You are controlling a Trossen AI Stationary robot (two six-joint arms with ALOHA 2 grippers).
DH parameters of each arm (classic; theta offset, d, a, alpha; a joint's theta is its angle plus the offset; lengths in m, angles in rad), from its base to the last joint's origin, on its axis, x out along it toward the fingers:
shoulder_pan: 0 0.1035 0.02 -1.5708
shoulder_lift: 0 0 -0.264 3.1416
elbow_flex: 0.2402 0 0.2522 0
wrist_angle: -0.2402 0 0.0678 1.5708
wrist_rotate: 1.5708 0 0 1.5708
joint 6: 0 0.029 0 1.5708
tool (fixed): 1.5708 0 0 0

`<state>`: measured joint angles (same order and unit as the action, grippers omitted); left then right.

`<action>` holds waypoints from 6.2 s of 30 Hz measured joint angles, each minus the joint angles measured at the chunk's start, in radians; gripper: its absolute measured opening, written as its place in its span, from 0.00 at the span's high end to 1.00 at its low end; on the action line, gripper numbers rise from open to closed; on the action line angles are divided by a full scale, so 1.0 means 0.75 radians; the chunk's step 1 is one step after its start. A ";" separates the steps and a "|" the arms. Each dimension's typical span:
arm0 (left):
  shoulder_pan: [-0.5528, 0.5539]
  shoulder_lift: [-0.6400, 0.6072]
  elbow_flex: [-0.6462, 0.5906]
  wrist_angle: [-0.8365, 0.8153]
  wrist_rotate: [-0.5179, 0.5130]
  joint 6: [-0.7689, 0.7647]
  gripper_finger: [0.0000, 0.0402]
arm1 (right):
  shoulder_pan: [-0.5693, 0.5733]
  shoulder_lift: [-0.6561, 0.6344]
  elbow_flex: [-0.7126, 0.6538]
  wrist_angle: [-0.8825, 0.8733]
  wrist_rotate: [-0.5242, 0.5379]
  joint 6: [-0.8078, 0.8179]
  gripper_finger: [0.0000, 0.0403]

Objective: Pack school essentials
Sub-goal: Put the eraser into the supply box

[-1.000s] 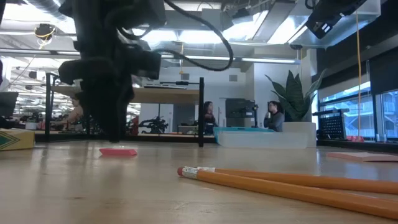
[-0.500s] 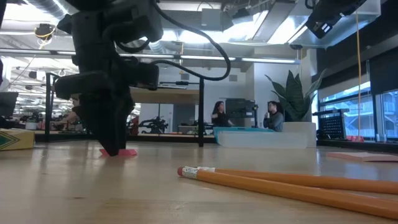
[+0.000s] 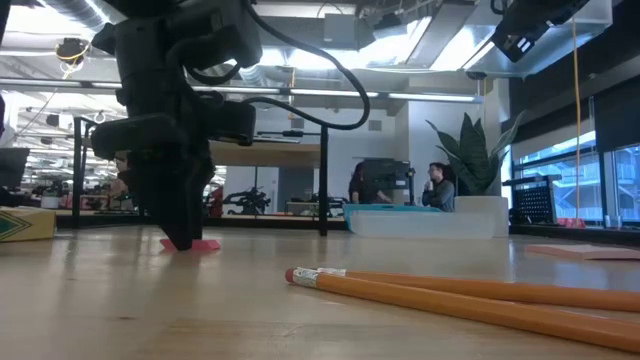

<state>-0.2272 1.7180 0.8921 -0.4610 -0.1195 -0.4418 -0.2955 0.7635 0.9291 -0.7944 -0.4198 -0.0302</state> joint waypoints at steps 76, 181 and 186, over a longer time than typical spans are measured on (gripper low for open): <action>0.073 0.005 0.100 0.003 0.113 0.074 0.82 | -0.001 0.150 -0.156 0.180 0.257 0.065 0.93; 0.072 0.000 0.101 0.002 0.113 0.067 0.82 | 0.624 0.950 -0.106 0.398 0.334 0.380 0.93; 0.074 -0.074 0.117 -0.029 0.118 0.068 0.82 | 0.623 0.928 -0.011 0.291 0.354 0.386 0.93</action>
<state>-0.1718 1.6621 0.9798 -0.4827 -0.0308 -0.3910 0.1719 1.4598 0.9211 -0.5759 -0.1544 0.2596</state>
